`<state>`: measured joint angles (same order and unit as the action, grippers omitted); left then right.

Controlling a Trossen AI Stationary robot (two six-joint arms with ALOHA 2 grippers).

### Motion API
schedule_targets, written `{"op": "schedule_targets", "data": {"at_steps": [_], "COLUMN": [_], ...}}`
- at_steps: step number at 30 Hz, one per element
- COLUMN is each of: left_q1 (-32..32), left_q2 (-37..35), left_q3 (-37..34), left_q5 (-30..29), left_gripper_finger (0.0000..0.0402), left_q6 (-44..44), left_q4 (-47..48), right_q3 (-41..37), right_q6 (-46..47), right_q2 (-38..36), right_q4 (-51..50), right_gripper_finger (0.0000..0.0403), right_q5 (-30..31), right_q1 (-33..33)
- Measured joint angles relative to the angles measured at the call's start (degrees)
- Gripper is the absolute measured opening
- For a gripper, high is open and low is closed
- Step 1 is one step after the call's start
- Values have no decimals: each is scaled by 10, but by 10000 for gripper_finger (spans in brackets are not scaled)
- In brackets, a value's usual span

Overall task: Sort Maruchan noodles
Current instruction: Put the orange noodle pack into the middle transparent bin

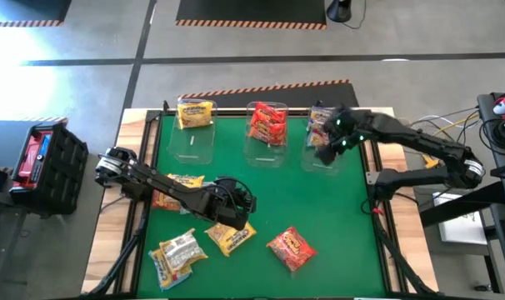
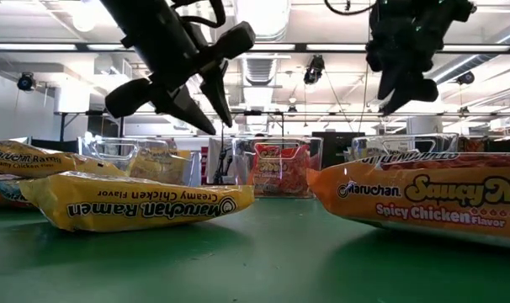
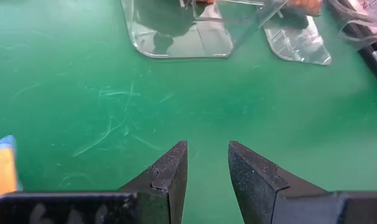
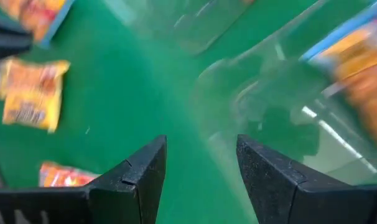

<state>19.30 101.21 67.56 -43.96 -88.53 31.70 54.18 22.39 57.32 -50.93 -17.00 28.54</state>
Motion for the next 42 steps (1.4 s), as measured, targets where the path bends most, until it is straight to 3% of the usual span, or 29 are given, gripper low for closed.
{"op": "schedule_targets", "data": {"at_steps": [6,10,14,18,24,30,36,42], "left_q1": [-8,-25,-37,-25,29,84,115,122], "left_q2": [0,0,0,-1,-1,-1,-1,-1], "left_q3": [-5,2,11,23,27,28,36,40], "left_q5": [4,23,77,121,124,71,38,36], "left_gripper_finger": [99,99,99,99,99,99,99,99], "left_q6": [22,85,159,175,109,42,10,10], "left_q4": [-35,-89,-167,-193,-195,-205,-207,-209], "right_q3": [-9,-10,-11,-12,-45,-100,-103,-103], "right_q6": [-4,-12,-24,-3,55,136,141,142], "right_q2": [5,14,25,34,55,95,163,249], "right_q4": [5,18,47,65,177,346,388,445], "right_gripper_finger": [182,182,182,182,182,182,182,182], "right_q5": [0,0,1,6,12,21,71,80], "right_q1": [-132,-204,-254,-295,-373,-462,-534,-571]}}
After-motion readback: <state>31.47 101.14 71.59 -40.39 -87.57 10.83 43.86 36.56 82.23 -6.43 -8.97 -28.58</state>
